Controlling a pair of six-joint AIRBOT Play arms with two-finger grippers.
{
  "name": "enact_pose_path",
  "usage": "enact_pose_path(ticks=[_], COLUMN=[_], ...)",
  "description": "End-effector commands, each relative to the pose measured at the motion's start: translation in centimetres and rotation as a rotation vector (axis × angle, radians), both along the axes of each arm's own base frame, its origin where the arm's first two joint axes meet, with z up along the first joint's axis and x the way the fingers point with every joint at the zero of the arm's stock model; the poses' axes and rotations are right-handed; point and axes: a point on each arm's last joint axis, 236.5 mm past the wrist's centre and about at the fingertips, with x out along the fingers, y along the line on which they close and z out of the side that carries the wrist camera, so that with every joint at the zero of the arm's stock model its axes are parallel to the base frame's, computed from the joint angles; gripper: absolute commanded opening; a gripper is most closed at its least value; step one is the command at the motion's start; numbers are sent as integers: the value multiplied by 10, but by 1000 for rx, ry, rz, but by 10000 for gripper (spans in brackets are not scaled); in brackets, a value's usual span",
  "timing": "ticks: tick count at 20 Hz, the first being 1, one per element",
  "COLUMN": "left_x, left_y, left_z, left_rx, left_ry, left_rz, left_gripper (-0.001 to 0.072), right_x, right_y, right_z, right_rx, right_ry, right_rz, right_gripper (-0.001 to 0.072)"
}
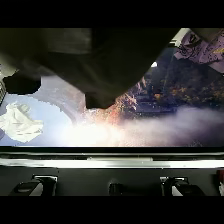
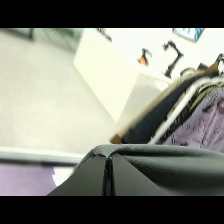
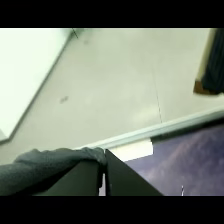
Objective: Fold the clothes and pants, and hang the long-sleeved shirts on hangers.
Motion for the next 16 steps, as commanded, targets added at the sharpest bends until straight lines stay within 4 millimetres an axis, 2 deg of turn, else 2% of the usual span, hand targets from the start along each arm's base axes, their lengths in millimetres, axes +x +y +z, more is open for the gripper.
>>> enact_pose_path(ticks=[1, 3, 5, 7, 8, 9, 10, 12, 13, 15, 16], left_x=[-31, -22, 3, 44, 70, 96, 124, 174, 196, 235, 246], left_y=[5, 10, 16, 18, 16, 15, 12, 6, 4, -1, -5], left_z=[17, 12, -1, -32, -58, -88, -125, -204, -245, -334, -376], left_rx=[10, 6, -21, -55, -64, -66, -62, -58, -60, -70, -85], left_ry=[-52, -33, 23, 138, 225, 318, 425, 625, 714, 895, 979], left_rz=[33, 47, 61, 49, 34, 22, 3, -26, -36, -49, -52], left_gripper=[16, 16, 16, 16, 16, 16, 16, 16, 16, 16, 16], right_x=[-67, -72, -59, -21, 3, 30, 62, 122, 149, 193, 211], right_y=[2, 6, 8, 14, 18, 23, 26, 33, 37, 51, 60], right_z=[38, 41, 33, 6, -15, -41, -77, -163, -213, -306, -352], right_rx=[-29, -22, -24, 17, 48, 66, 71, 90, 107, 171, 219], right_ry=[-134, -145, -116, -10, 65, 155, 267, 510, 634, 837, 925], right_rz=[1, 15, 29, 59, 79, 97, 110, 137, 154, 201, 228], right_gripper=[33, 33, 33, 33, 33, 33, 33, 33, 33, 33, 33])
